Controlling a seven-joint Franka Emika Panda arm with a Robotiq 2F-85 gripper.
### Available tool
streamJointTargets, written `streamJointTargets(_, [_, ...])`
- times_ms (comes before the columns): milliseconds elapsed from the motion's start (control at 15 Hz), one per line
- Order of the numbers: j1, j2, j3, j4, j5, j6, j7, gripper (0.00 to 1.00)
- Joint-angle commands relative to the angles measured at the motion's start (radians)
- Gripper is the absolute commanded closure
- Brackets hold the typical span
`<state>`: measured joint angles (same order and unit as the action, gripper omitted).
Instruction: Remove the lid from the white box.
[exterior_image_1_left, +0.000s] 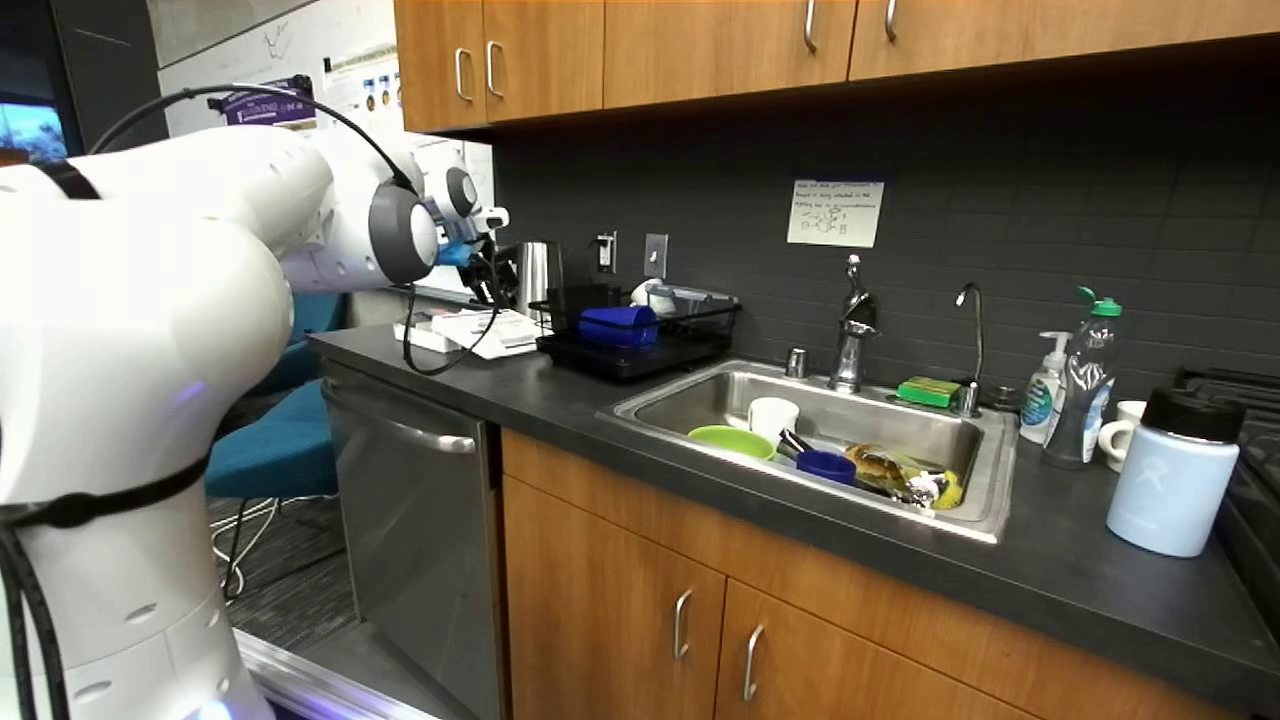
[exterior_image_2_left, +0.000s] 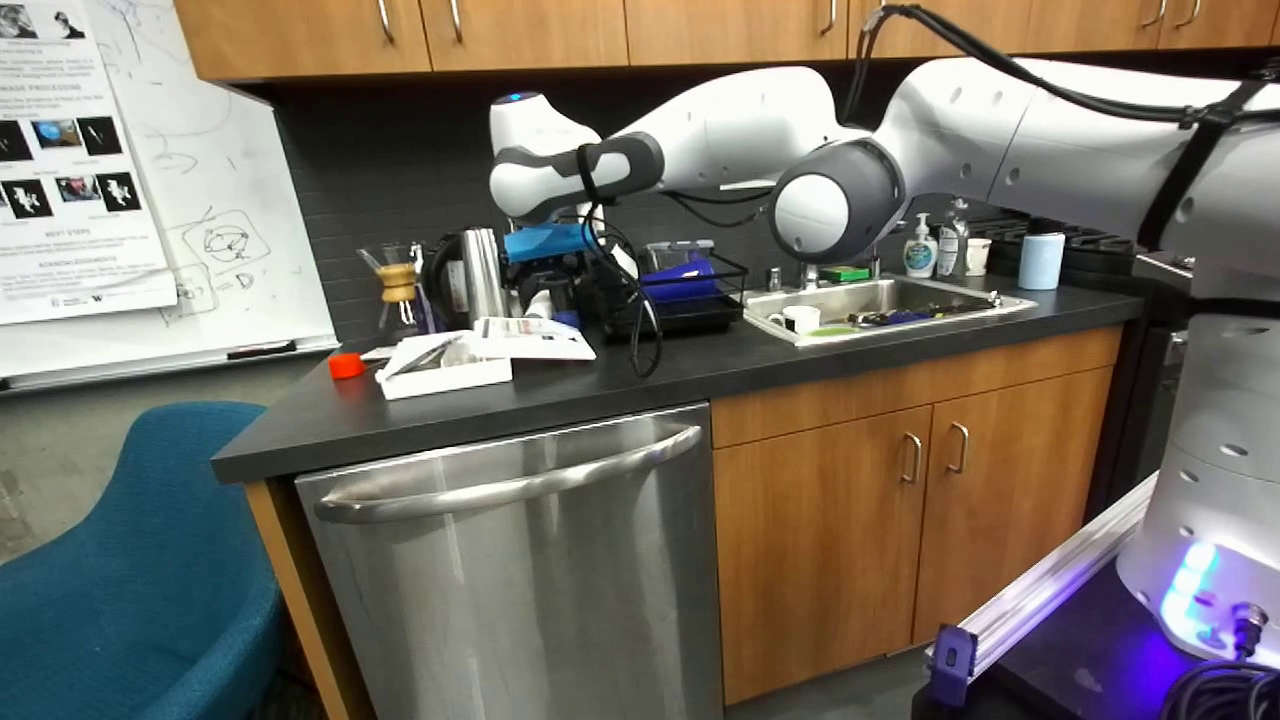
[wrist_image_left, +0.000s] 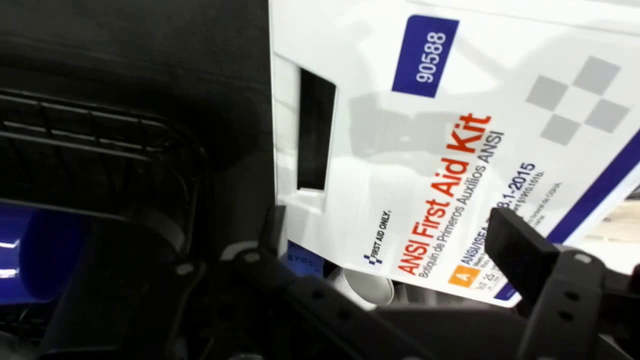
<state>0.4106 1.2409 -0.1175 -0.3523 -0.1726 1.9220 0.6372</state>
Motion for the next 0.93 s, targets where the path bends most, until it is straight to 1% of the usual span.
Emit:
streamJointTargets(0, [0.01, -0.054, 0.016, 0.0, 0.009, -0.041, -0.113, 0.0])
streamJointTargets(200, [0.018, -0.093, 0.047, 0.001, 0.026, -0.031, -0.259, 0.0])
streamJointTargets(333, [0.019, -0.12, 0.09, -0.001, 0.056, -0.035, -0.366, 0.0])
streamJointTargets(467, [0.017, -0.152, 0.129, -0.017, 0.086, -0.068, -0.466, 0.0])
streamJointTargets(533, [0.019, -0.17, 0.141, -0.026, 0.093, -0.103, -0.509, 0.0])
streamJointTargets(667, [0.029, -0.206, 0.137, -0.038, 0.077, -0.199, -0.555, 0.0])
streamJointTargets(867, [0.045, -0.259, 0.122, -0.048, 0.057, -0.379, -0.592, 0.0])
